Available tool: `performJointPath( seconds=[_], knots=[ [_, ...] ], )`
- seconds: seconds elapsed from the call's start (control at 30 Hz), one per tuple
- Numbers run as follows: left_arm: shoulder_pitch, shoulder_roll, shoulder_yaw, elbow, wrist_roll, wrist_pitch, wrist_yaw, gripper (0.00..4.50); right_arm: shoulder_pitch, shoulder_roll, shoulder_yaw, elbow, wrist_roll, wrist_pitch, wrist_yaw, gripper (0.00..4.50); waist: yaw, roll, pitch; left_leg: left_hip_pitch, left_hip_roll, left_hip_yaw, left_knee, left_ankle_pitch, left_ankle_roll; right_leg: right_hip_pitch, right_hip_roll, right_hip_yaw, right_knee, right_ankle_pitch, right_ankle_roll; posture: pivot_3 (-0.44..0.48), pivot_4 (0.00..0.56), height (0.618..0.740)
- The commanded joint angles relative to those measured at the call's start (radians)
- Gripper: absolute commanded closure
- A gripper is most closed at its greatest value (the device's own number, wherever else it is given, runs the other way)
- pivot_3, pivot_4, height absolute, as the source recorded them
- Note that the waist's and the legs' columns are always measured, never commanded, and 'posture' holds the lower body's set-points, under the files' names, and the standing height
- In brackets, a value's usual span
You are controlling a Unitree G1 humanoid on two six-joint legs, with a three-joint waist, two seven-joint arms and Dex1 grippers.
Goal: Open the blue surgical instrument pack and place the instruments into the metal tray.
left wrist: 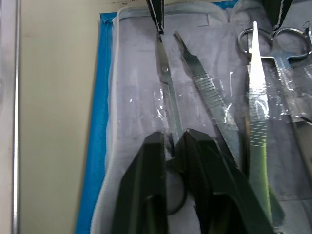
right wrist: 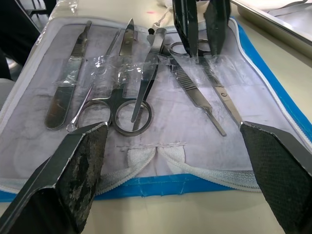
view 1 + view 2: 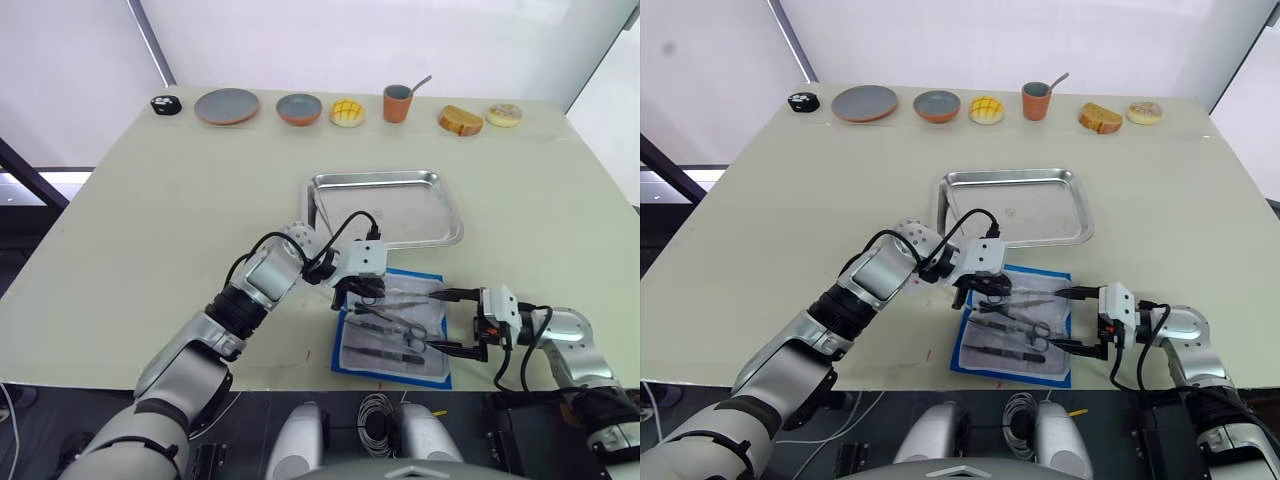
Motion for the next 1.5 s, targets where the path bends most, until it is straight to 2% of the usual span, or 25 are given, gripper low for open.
performJointPath(
  seconds=[0.03, 0.13, 0.23, 0.27, 0.93, 1.5],
  knots=[
    [0.01, 0.009, -0.017, 0.014, 0.041, 0.006, 0.009, 3.72, 0.026, 0.015, 0.037, 0.061, -0.086, 0.033, -0.046, 0.0, 0.0, 0.0, 0.0, 0.0, 0.0, 0.0, 0.0, 0.0, 0.0, 0.0, 0.0, 0.0, 0.0, 0.0, 0.0, 0.0, 0.15, 0.74],
    [0.012, 0.01, -0.024, 0.013, 0.045, 0.014, 0.004, 3.72, 0.026, 0.015, 0.037, 0.061, -0.087, 0.034, -0.047, 0.0, 0.0, 0.0, 0.0, 0.0, 0.0, 0.0, 0.0, 0.0, 0.0, 0.0, 0.0, 0.0, 0.0, 0.0, 0.0, 0.0, 0.15, 0.74],
    [0.013, 0.01, -0.025, 0.013, 0.045, 0.015, 0.001, 4.47, 0.028, 0.017, 0.039, 0.062, -0.09, 0.034, -0.049, 0.0, 0.0, 0.0, -0.001, 0.0, 0.0, 0.0, 0.0, 0.0, 0.0, 0.0, 0.0, 0.0, 0.0, 0.0, 0.0, 0.0, 0.15, 0.74],
    [0.013, 0.01, -0.024, 0.013, 0.045, 0.015, 0.0, 4.49, 0.03, 0.018, 0.04, 0.062, -0.092, 0.034, -0.05, 0.0, 0.0, 0.0, -0.001, 0.0, 0.0, 0.0, 0.0, 0.0, 0.0, 0.0, 0.0, 0.0, 0.0, 0.0, 0.0, 0.0, 0.15, 0.74],
    [-0.035, 0.034, 0.013, -0.069, 0.016, 0.122, -0.035, 4.49, 0.016, 0.044, 0.068, 0.083, -0.143, 0.028, -0.06, 0.0, -0.018, -0.001, -0.001, 0.0, 0.004, 0.0, 0.0, 0.0, 0.0, 0.0, 0.003, 0.0, 0.0, 0.0, -0.001, 0.0, 0.15, 0.74],
    [-0.085, 0.122, 0.037, -0.151, -0.013, 0.211, -0.105, 4.49, 0.02, 0.049, 0.08, 0.102, -0.167, 0.017, -0.068, 0.0, -0.02, 0.0, -0.001, 0.0, 0.005, 0.0, 0.0, 0.0, 0.0, 0.0, 0.004, 0.0, 0.0, -0.001, -0.002, 0.0, 0.15, 0.74]
  ],
)
